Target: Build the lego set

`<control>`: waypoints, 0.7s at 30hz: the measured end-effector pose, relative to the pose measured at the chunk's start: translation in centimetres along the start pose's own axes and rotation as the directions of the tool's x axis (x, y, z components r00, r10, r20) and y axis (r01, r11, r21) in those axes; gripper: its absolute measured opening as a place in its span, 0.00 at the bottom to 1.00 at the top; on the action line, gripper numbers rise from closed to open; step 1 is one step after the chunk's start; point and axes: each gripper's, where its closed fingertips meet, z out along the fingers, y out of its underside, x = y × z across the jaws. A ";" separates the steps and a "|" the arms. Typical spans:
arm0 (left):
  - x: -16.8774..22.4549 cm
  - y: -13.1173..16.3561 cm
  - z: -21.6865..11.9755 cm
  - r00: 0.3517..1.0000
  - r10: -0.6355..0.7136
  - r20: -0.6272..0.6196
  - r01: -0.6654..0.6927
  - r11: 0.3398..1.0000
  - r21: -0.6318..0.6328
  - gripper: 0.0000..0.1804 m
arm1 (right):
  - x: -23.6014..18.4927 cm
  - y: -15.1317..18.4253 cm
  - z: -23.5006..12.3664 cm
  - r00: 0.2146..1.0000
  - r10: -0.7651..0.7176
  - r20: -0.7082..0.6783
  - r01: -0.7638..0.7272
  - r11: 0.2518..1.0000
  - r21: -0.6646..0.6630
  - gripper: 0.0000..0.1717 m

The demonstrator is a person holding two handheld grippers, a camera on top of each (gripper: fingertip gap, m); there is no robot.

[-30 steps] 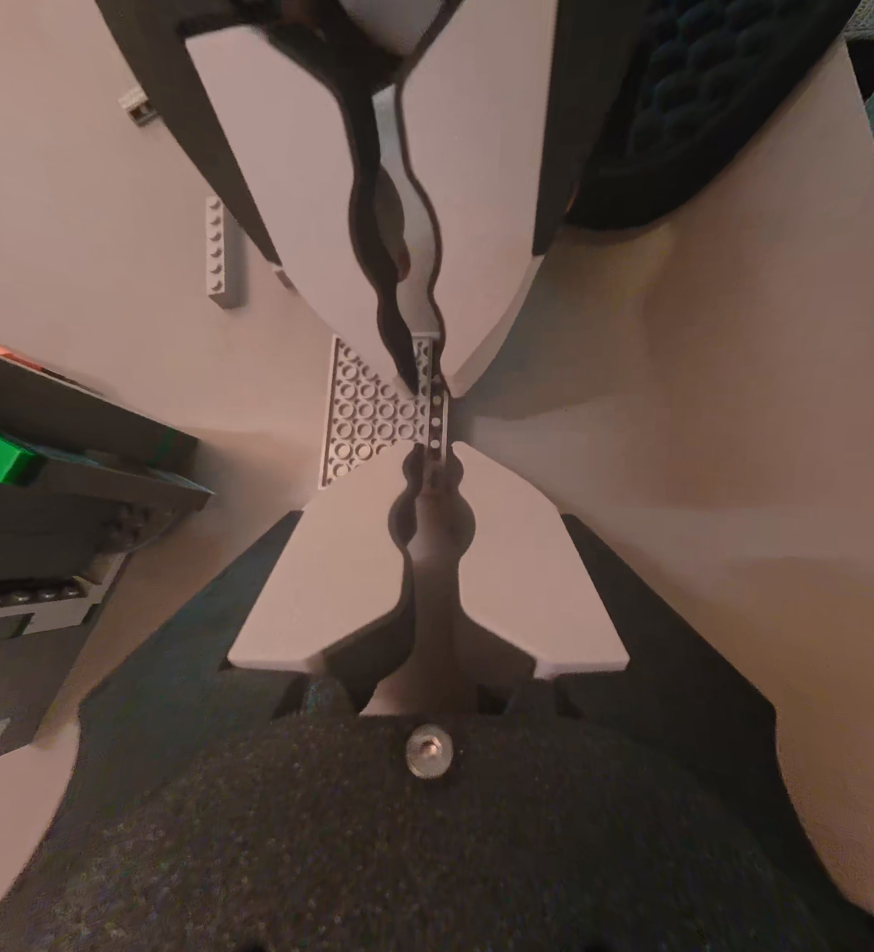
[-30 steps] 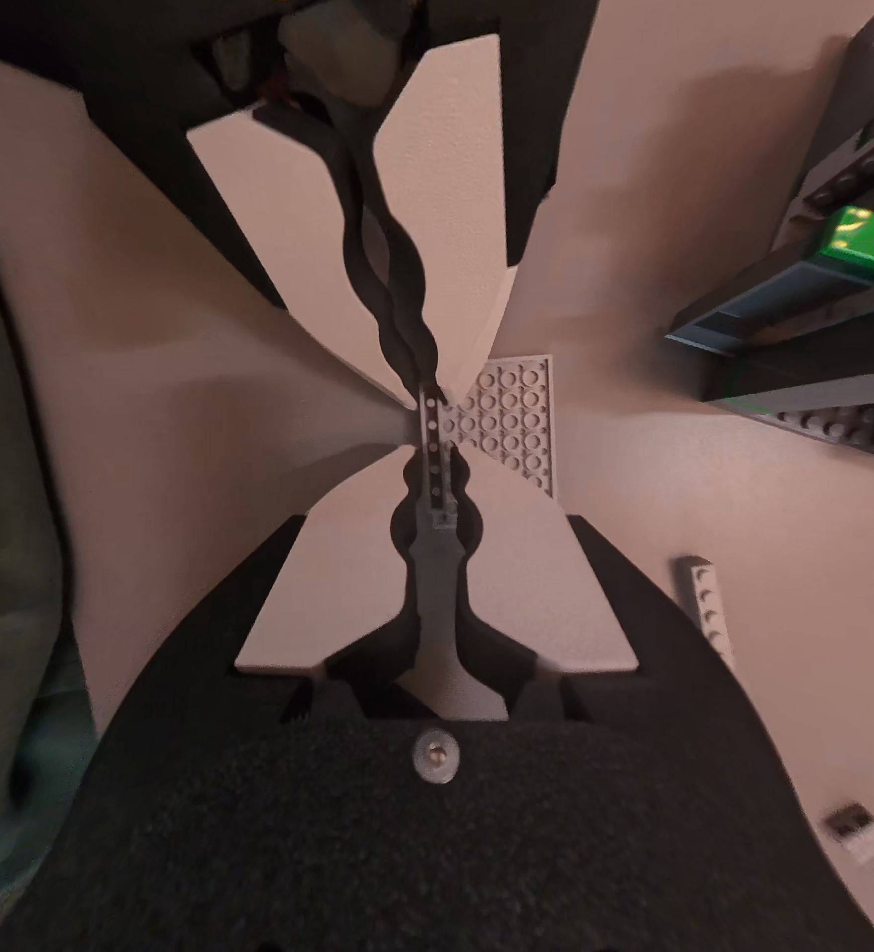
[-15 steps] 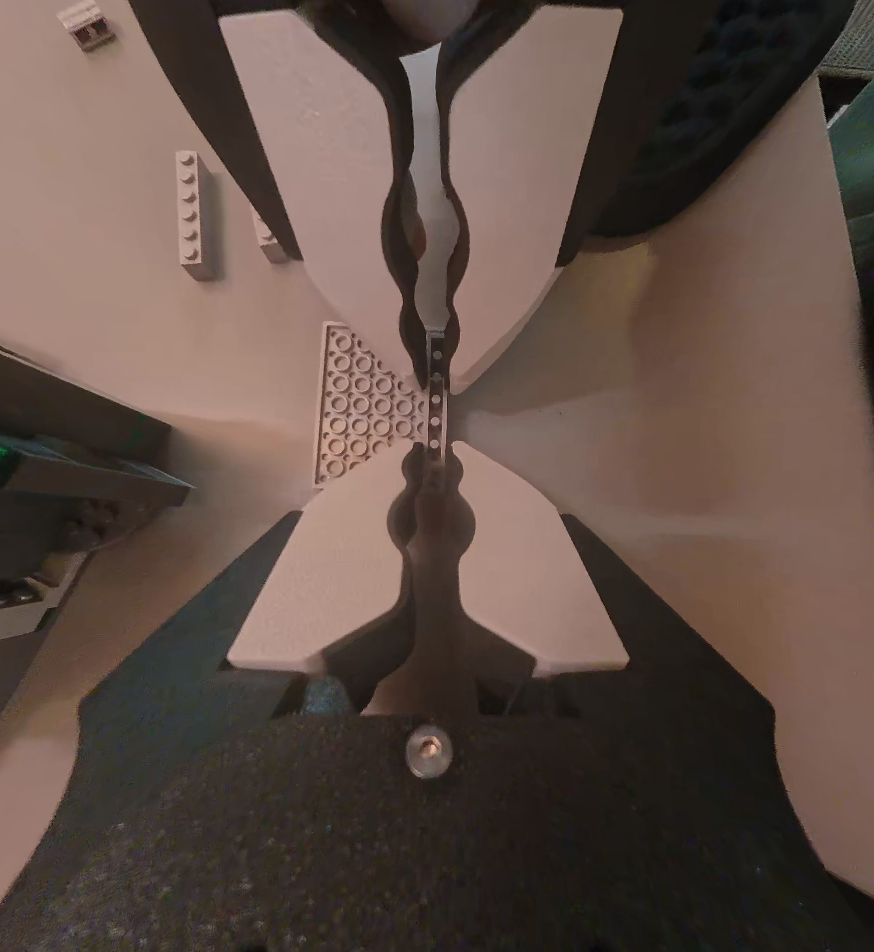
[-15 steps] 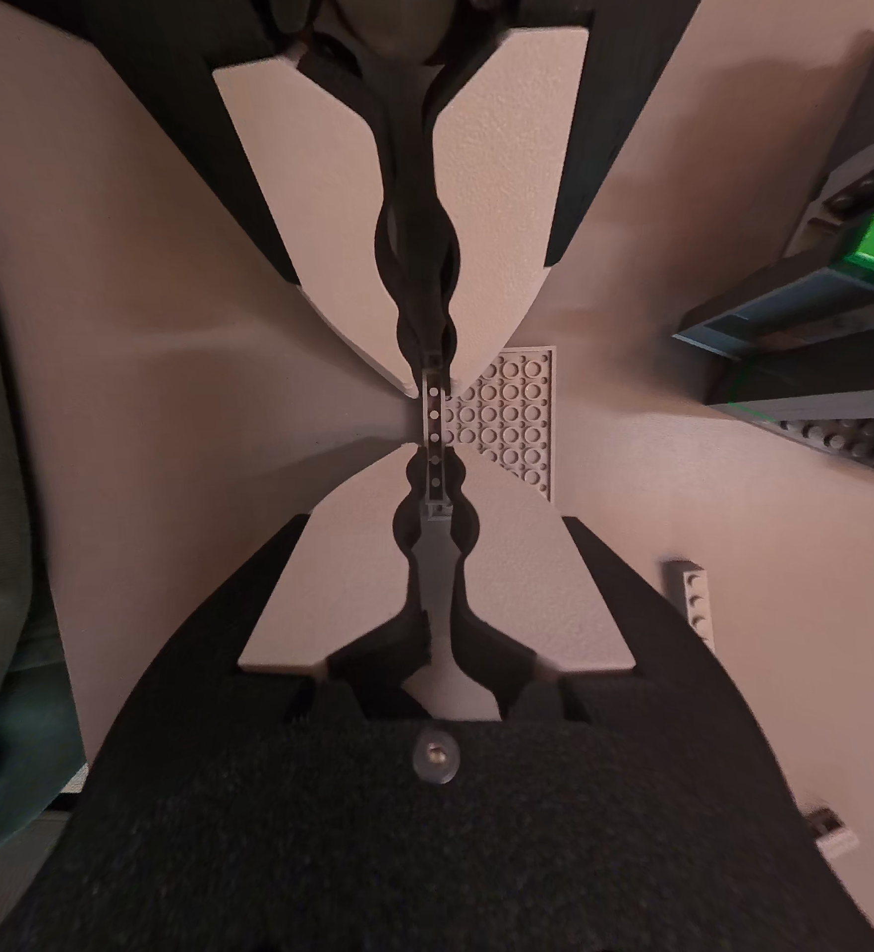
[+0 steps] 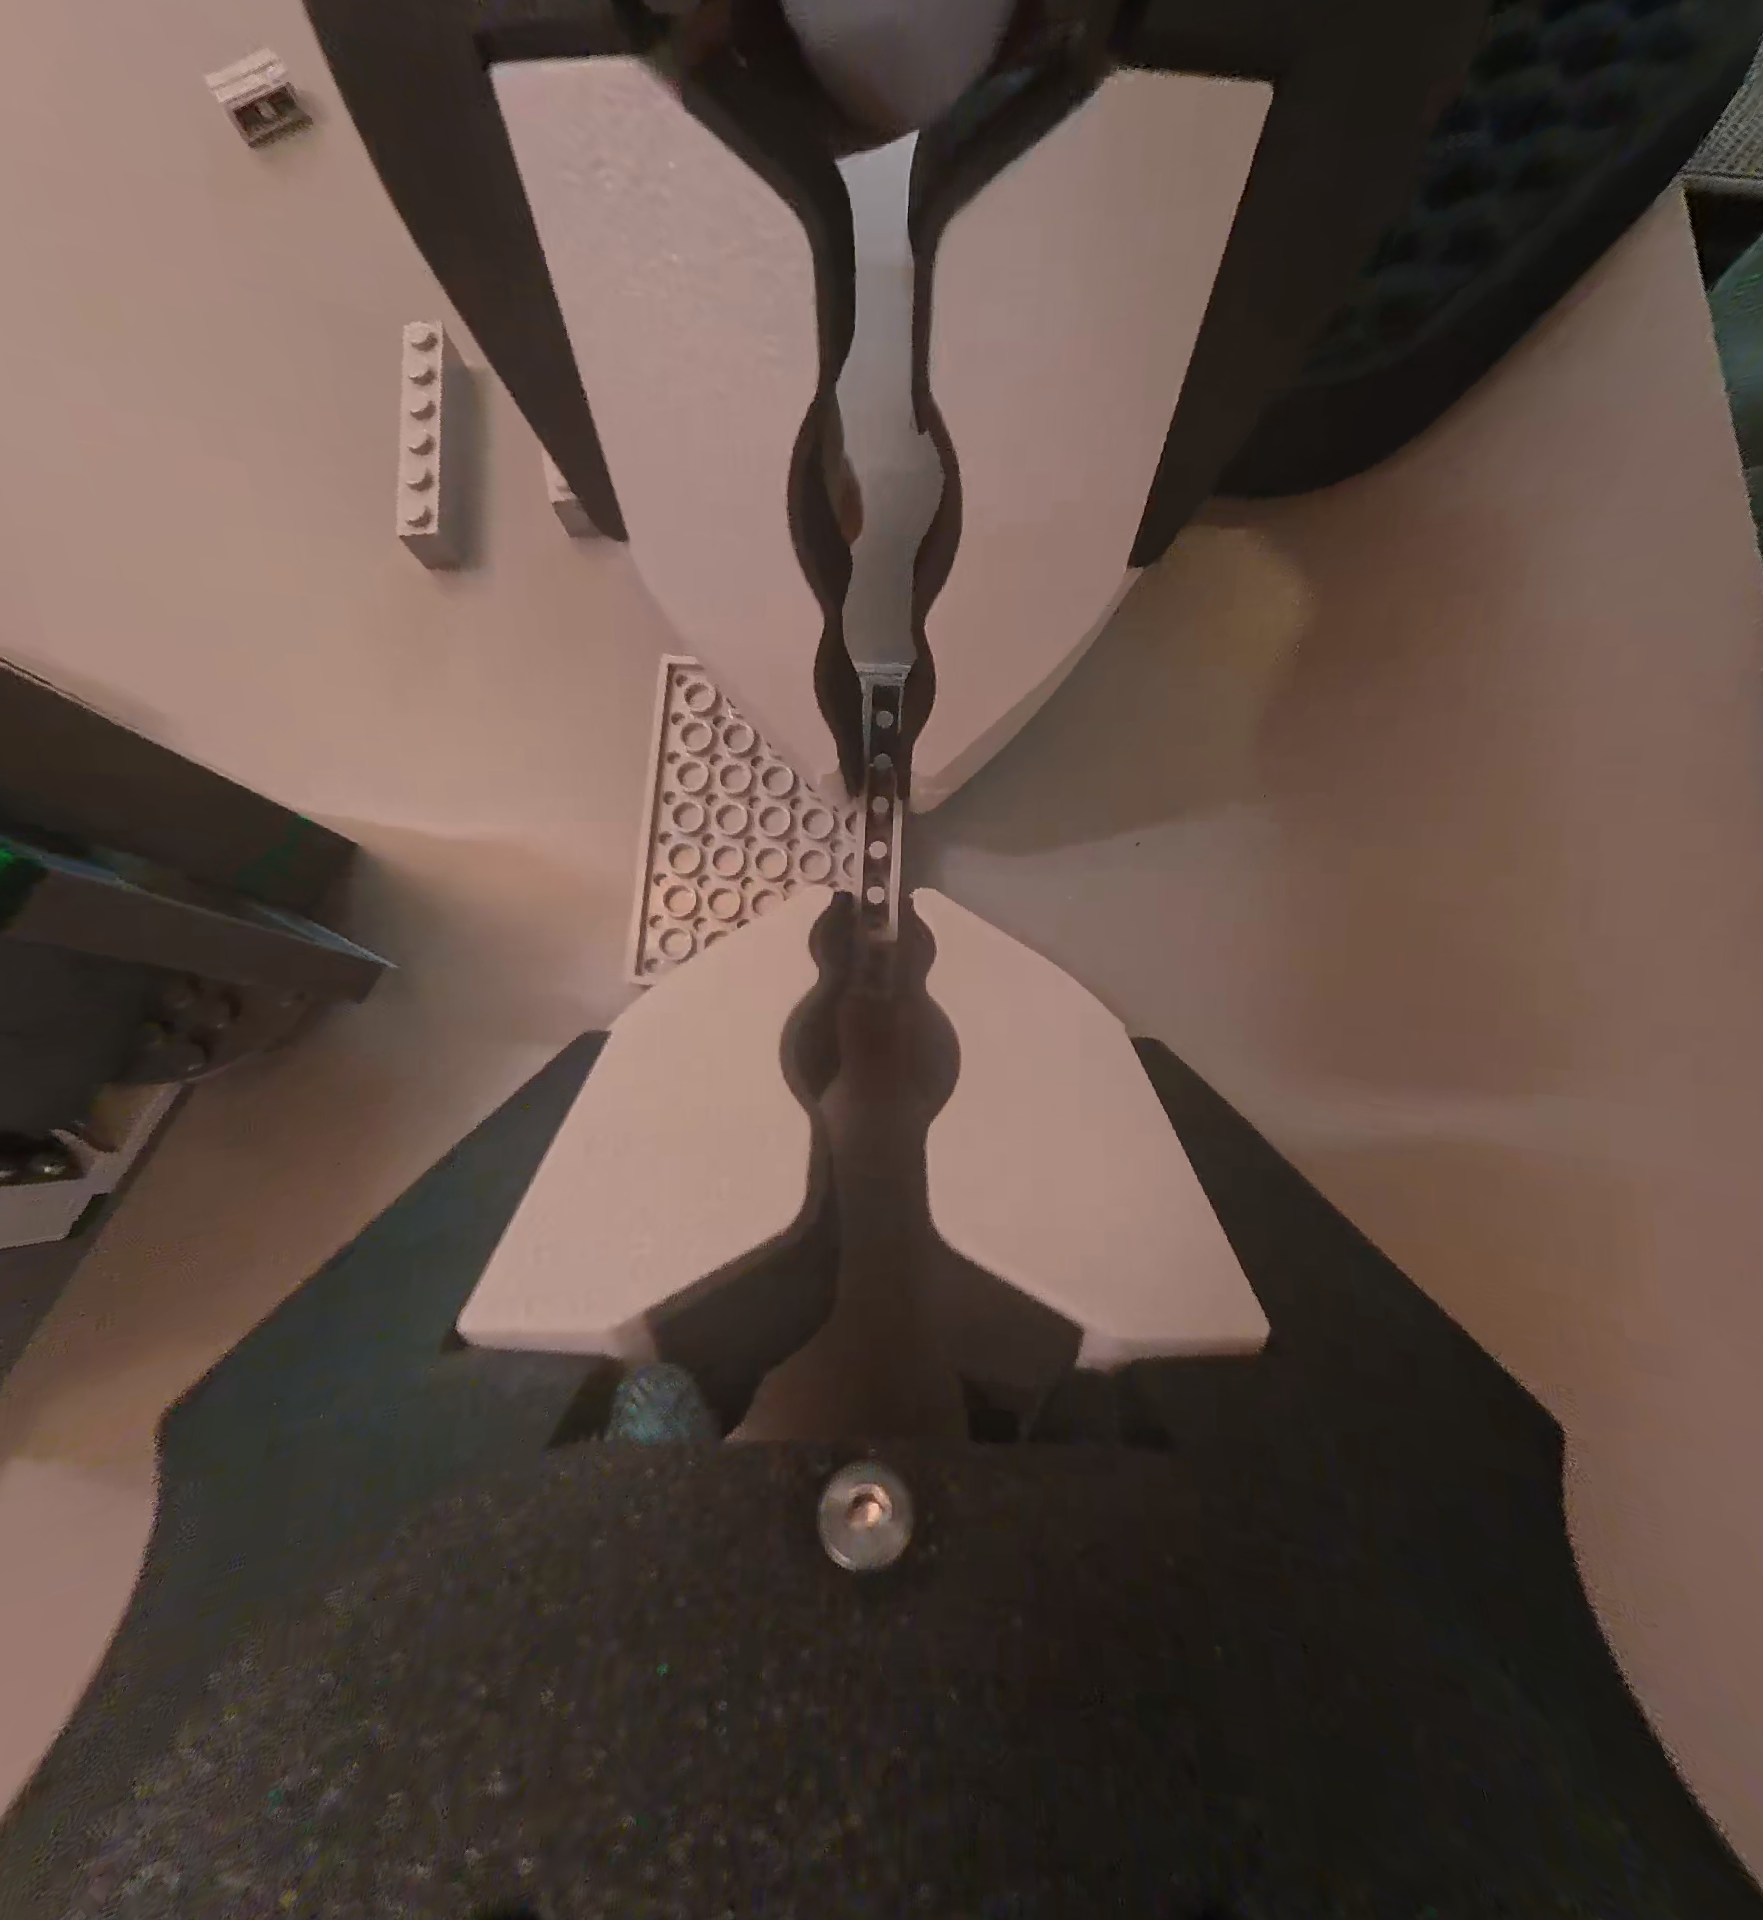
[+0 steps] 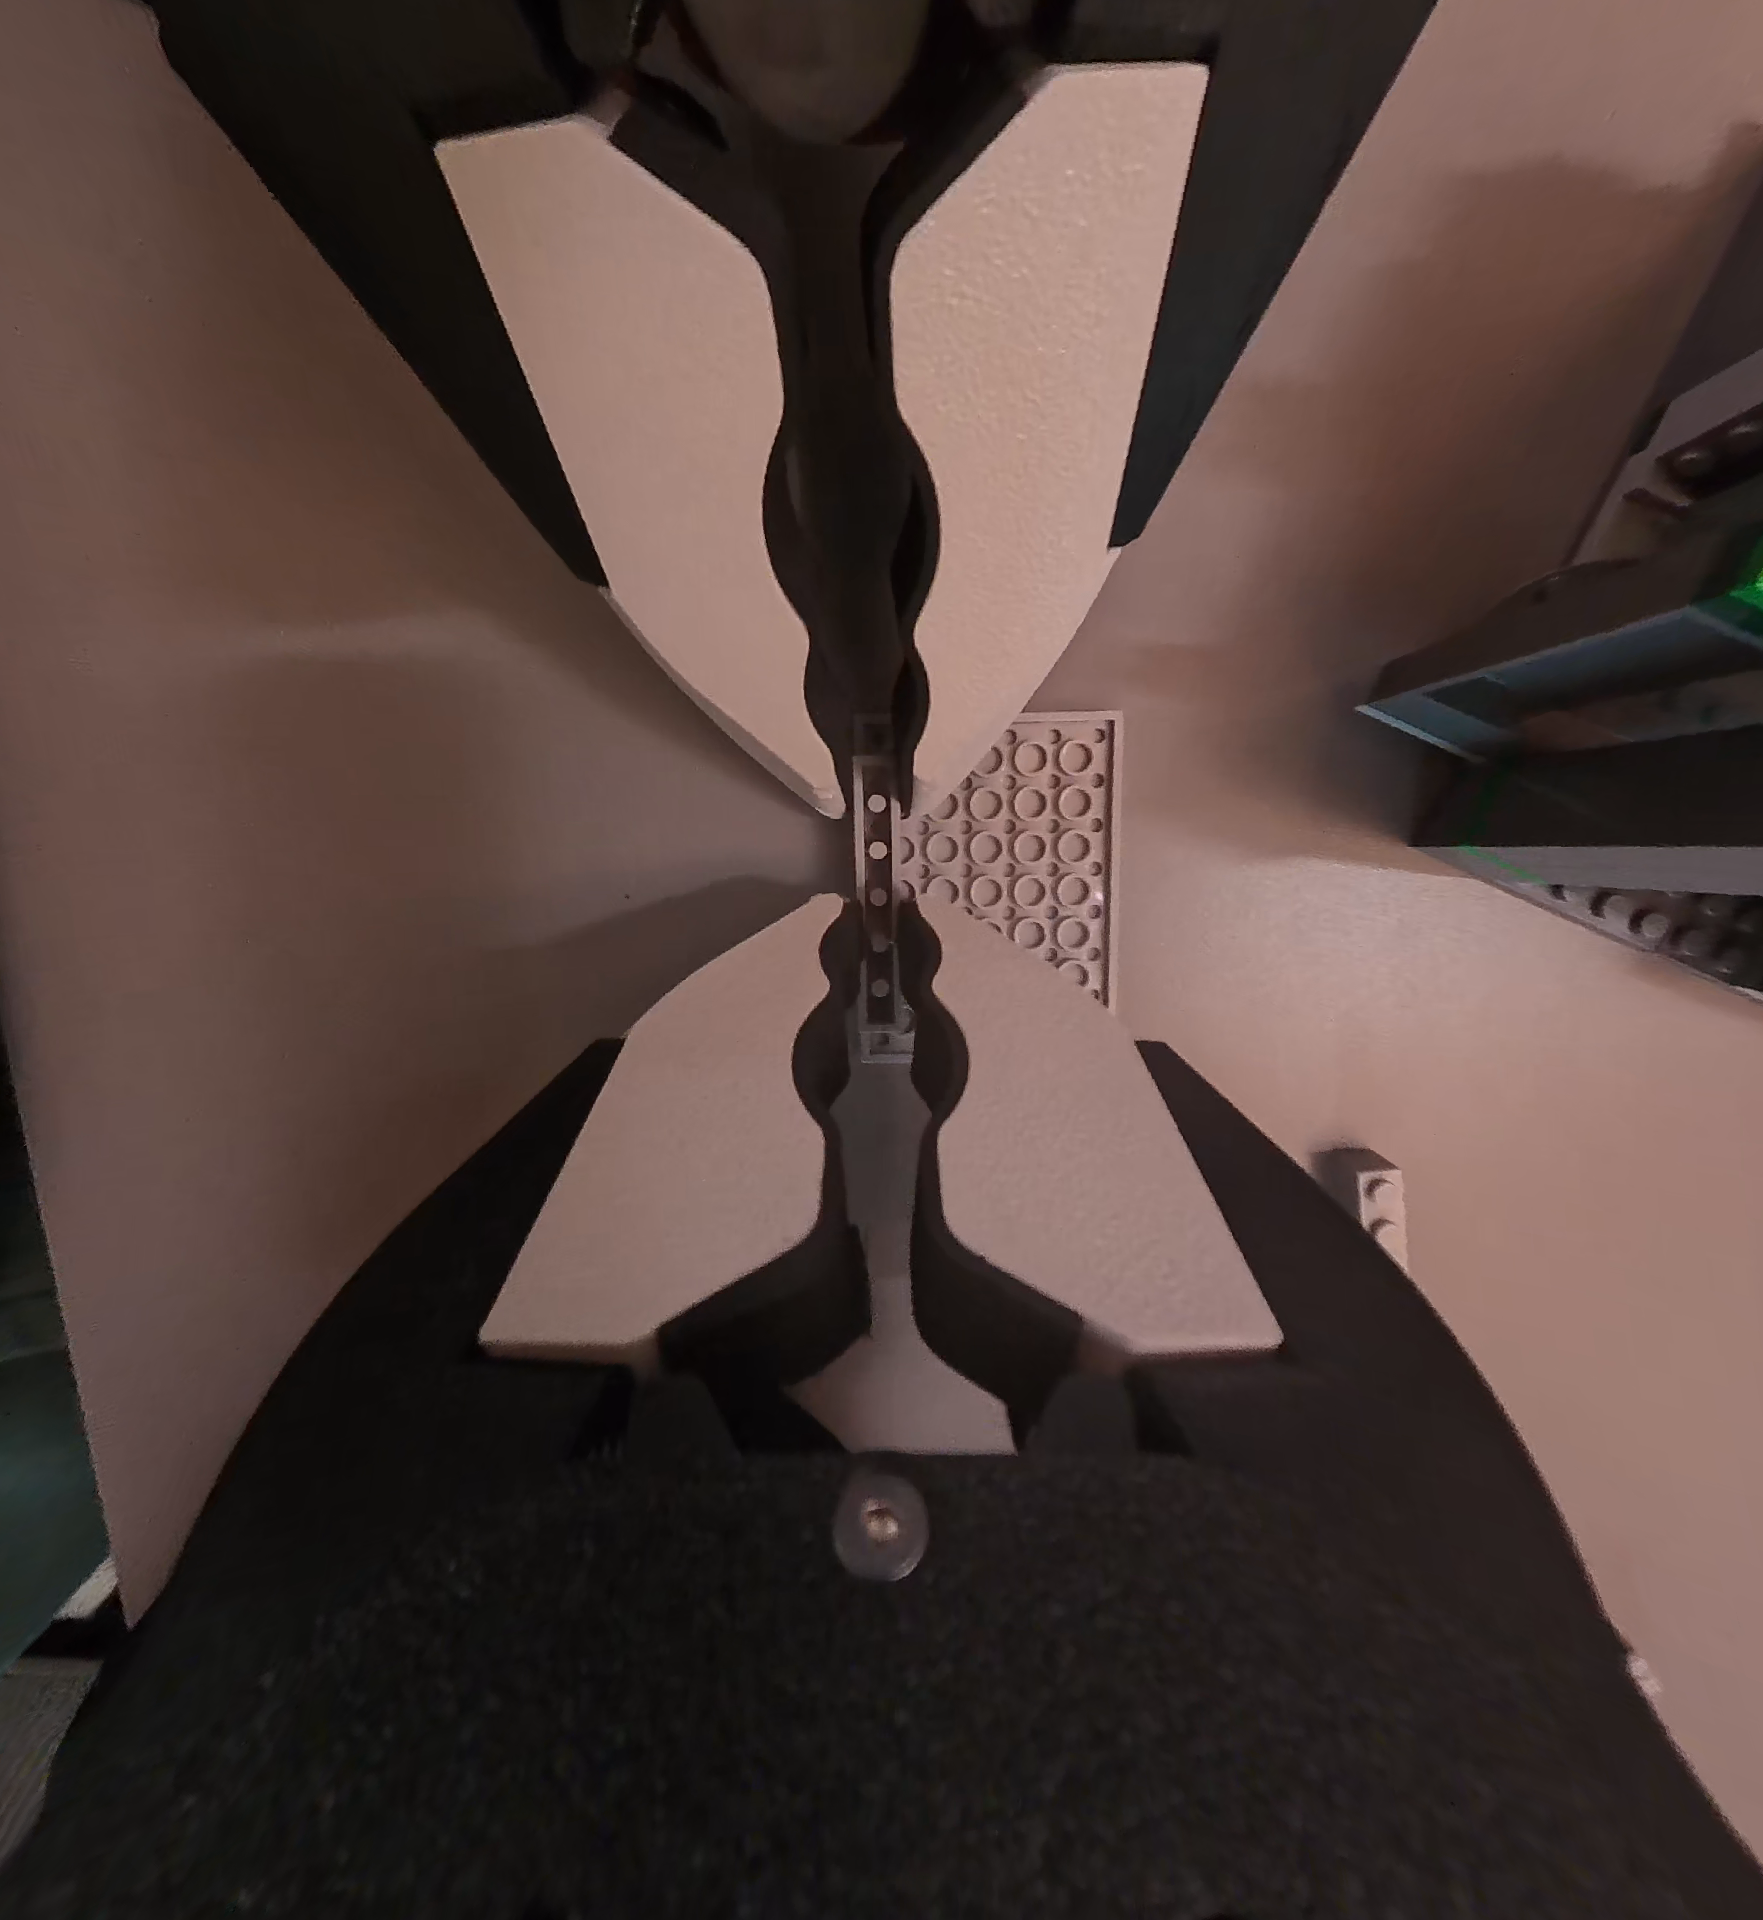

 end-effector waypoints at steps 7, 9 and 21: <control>0.0 0.2 -0.1 1.000 0.013 0.013 -0.013 1.000 -0.011 0.07 | 0.6 -0.8 -2.4 0.980 0.178 0.091 -0.195 0.952 0.235 0.11; 0.1 0.3 -0.2 1.000 0.006 0.006 -0.006 1.000 -0.003 0.07 | 1.1 -0.4 -3.1 0.980 0.186 0.071 -0.199 0.942 0.271 0.11; 1.3 -0.3 -1.0 1.000 0.025 -0.003 -0.025 0.999 0.045 0.07 | 0.2 0.8 -0.5 0.994 -0.015 -0.108 0.033 0.986 0.165 0.10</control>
